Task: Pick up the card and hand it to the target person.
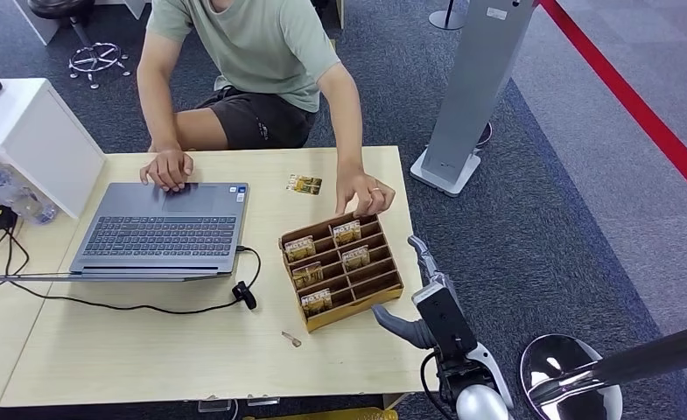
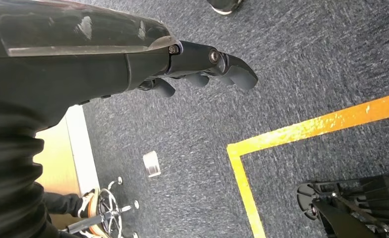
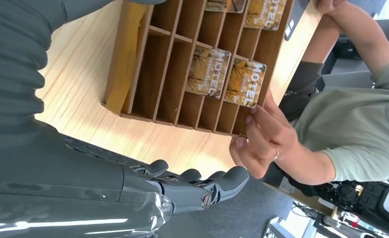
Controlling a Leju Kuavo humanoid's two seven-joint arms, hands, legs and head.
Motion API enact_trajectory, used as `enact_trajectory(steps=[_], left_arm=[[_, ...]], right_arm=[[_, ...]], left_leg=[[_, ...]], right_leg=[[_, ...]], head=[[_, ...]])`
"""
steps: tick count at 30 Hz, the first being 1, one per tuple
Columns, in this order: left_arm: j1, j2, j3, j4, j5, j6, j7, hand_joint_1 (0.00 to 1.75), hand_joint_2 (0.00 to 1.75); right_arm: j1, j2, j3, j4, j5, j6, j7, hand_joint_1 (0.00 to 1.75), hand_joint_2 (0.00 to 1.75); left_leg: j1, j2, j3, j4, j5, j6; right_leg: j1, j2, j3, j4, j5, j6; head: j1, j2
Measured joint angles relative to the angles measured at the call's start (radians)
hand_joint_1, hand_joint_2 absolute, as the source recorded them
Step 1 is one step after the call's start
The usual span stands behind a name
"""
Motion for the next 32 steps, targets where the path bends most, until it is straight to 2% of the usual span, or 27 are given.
enact_trajectory(steps=[11,32], left_arm=[[-0.003,0.005,0.0,0.0,-0.008,-0.005,0.027,0.0,1.75],[-0.003,0.005,0.0,0.0,-0.019,-0.003,0.01,0.0,1.75]], right_arm=[[0.0,0.0,0.005,-0.011,0.015,0.004,0.009,0.0,1.75],[-0.004,0.0,0.008,-0.011,0.012,0.022,0.02,0.0,1.75]], left_leg=[[0.0,0.0,0.0,0.0,0.0,0.0],[0.0,0.0,0.0,0.0,0.0,0.0]], right_leg=[[0.0,0.0,0.0,0.0,0.0,0.0],[0.0,0.0,0.0,0.0,0.0,0.0]], head=[[-0.001,0.0],[-0.001,0.0]])
